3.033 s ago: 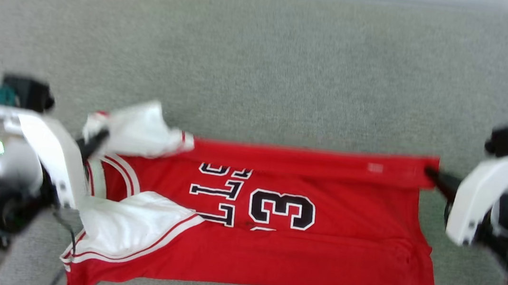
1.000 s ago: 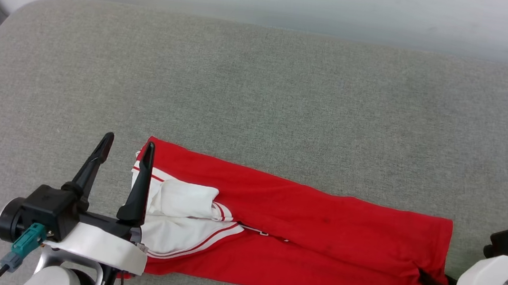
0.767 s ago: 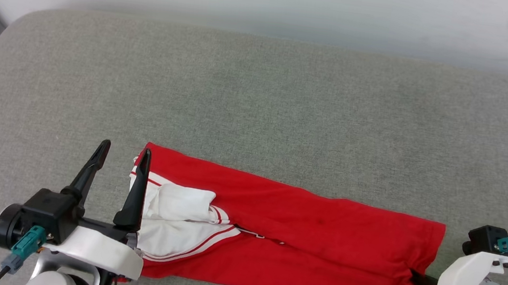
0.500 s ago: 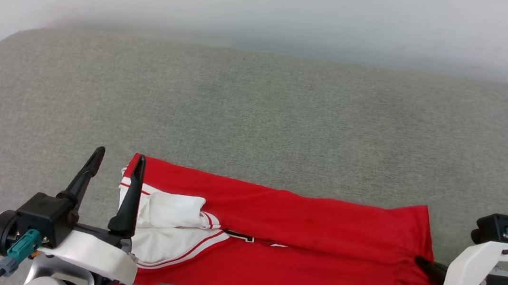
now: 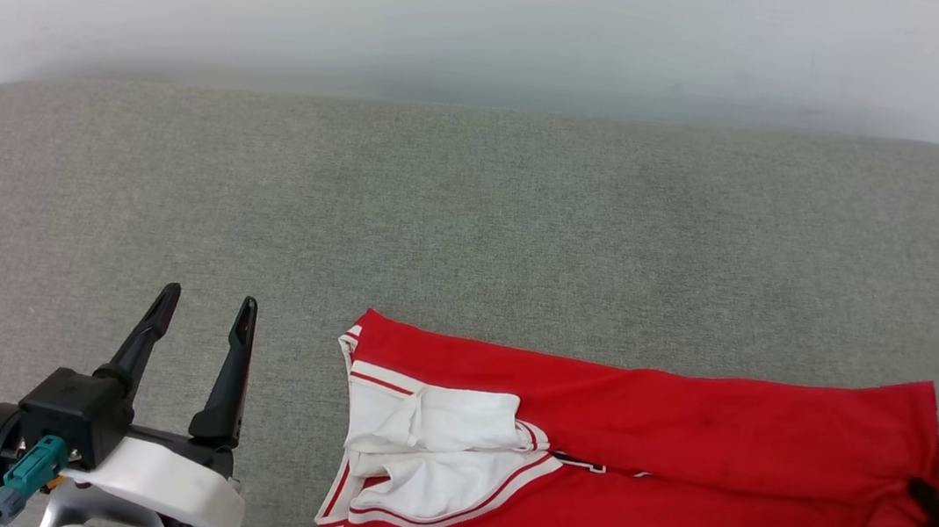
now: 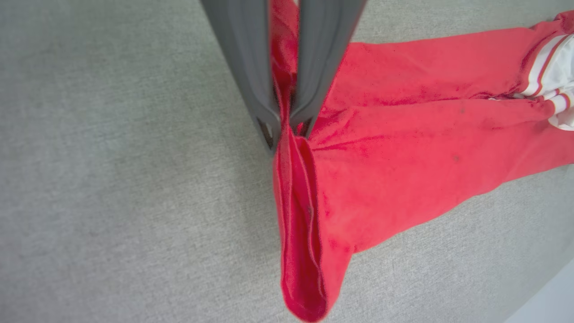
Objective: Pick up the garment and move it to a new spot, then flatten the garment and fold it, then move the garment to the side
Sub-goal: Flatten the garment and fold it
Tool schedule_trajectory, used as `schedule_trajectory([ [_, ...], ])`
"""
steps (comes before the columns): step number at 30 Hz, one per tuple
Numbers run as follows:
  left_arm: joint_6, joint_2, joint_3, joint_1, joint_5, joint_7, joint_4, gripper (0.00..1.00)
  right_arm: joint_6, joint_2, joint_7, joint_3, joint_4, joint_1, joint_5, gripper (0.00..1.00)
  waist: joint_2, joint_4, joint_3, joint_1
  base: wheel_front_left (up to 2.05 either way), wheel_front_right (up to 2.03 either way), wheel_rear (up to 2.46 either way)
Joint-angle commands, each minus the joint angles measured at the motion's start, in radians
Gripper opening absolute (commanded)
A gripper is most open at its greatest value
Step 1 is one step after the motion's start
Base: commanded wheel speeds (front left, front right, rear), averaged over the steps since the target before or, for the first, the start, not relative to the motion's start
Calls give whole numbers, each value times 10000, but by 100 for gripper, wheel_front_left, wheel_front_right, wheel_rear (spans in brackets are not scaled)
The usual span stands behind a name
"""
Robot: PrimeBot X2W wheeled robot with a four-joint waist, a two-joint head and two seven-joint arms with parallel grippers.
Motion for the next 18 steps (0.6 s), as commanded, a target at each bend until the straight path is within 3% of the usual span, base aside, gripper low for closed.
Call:
schedule_trajectory([
  [1, 50, 32, 33, 88, 19, -16, -7, 100, -8, 191, 129, -32, -6, 101, 145, 0, 0, -15, -10, 0, 0, 0, 0],
  [7, 41, 30, -47, 81, -11, 47, 7, 100, -6, 1910, 2090, -298, -449, 136, 2815, 0, 0, 85, -126, 0, 0, 0, 0],
  [8, 41, 30, -47, 81, -11, 47, 7, 100, -6, 1910, 2090, -298, -449, 136, 2815, 0, 0, 85, -126, 0, 0, 0, 0],
  [10, 28, 28, -89, 21, 5, 57, -11, 100, -6, 2585, 2973, -345, -796, 63, 4108, 0, 0, 211, -128, 0, 0, 0, 0],
  [18, -86, -99, -252, -256, 37, 55, 61, 100, -6, 3078, 3750, 236, -636, -303, 6197, 0, 0, 655, 9, 0, 0, 0, 0],
])
